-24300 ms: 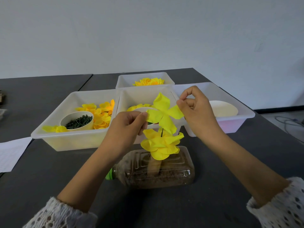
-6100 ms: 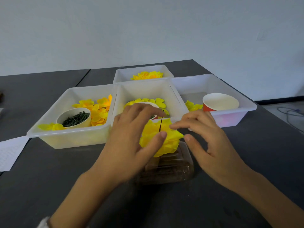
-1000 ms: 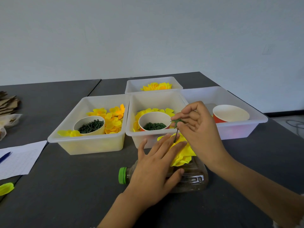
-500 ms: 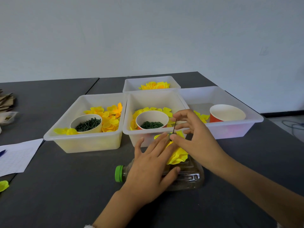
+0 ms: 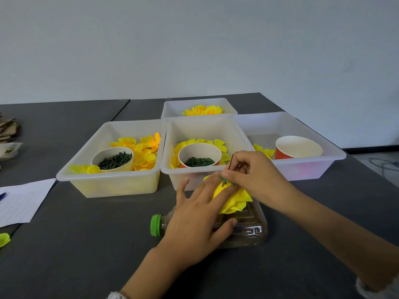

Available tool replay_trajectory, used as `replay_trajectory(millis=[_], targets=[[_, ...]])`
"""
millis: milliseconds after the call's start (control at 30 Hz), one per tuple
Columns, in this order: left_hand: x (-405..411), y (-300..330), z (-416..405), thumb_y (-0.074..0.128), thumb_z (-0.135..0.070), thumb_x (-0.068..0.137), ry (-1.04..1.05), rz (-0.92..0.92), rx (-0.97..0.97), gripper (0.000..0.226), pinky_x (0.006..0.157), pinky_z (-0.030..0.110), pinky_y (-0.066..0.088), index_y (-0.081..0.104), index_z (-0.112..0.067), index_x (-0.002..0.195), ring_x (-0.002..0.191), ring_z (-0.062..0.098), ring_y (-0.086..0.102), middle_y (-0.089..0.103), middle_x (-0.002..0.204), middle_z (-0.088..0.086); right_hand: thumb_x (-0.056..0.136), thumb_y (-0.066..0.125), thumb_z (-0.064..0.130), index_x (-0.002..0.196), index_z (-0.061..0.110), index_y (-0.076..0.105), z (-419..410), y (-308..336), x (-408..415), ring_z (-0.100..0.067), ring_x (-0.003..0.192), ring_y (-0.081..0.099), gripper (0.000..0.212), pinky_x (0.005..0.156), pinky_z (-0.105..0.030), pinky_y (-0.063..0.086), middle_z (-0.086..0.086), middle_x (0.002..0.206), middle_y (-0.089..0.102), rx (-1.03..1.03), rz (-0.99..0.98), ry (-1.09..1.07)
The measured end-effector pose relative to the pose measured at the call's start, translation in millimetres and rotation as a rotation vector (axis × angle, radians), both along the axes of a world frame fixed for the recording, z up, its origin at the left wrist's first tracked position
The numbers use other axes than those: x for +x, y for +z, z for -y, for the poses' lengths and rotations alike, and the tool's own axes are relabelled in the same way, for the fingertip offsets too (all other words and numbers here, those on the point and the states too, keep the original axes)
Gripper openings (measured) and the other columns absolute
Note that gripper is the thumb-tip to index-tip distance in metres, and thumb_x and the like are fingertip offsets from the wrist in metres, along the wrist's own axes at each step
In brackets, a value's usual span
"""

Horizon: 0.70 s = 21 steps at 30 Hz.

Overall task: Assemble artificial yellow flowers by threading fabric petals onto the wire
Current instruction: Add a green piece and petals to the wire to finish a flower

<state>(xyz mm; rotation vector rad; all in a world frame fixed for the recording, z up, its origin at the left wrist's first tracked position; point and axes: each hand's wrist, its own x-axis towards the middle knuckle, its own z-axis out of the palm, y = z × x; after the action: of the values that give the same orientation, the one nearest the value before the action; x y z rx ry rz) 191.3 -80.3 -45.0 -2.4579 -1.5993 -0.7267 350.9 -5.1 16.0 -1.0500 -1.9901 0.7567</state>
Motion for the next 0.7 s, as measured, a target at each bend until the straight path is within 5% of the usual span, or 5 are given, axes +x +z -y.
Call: replay_trajectory(millis=[467,633,700], targets=[[-1.0,0.1,0.9,0.038,-0.059,0.095,-0.006,-0.078,0.026,0.063,0.113,0.062,0.005,0.010,-0.054,0.151,0.152,0.013,0.007,0.018,0.162,-0.005,0.084,0.073,0.025,0.068,0.013,0.065,6.0,8.4,2.0,0.008,0.048,0.048,0.022,0.045,-0.006,0.035,0.028,0.047,0.051,-0.023,0.071,-0.018],[-0.3,0.5,0.6,0.033,-0.062,0.095,0.008,-0.111,0.014,0.061,0.113,0.064,0.004,0.010,-0.055,0.151,0.153,0.017,0.001,0.012,0.165,0.001,0.082,0.074,0.025,0.066,0.021,0.060,8.8,2.5,-4.1,0.001,0.058,0.052,0.022,0.053,-0.012,0.037,0.008,0.066,0.060,0.013,0.080,-0.097],[-0.2,1.0,0.6,0.032,-0.063,0.095,0.003,-0.107,0.010,0.060,0.113,0.064,0.004,0.011,-0.055,0.151,0.153,0.017,-0.002,0.009,0.166,0.003,0.083,0.073,0.026,0.066,0.022,0.059,8.3,1.3,-5.0,-0.005,0.062,0.052,0.022,0.060,-0.024,0.045,0.000,0.069,0.062,0.002,0.087,-0.112]])
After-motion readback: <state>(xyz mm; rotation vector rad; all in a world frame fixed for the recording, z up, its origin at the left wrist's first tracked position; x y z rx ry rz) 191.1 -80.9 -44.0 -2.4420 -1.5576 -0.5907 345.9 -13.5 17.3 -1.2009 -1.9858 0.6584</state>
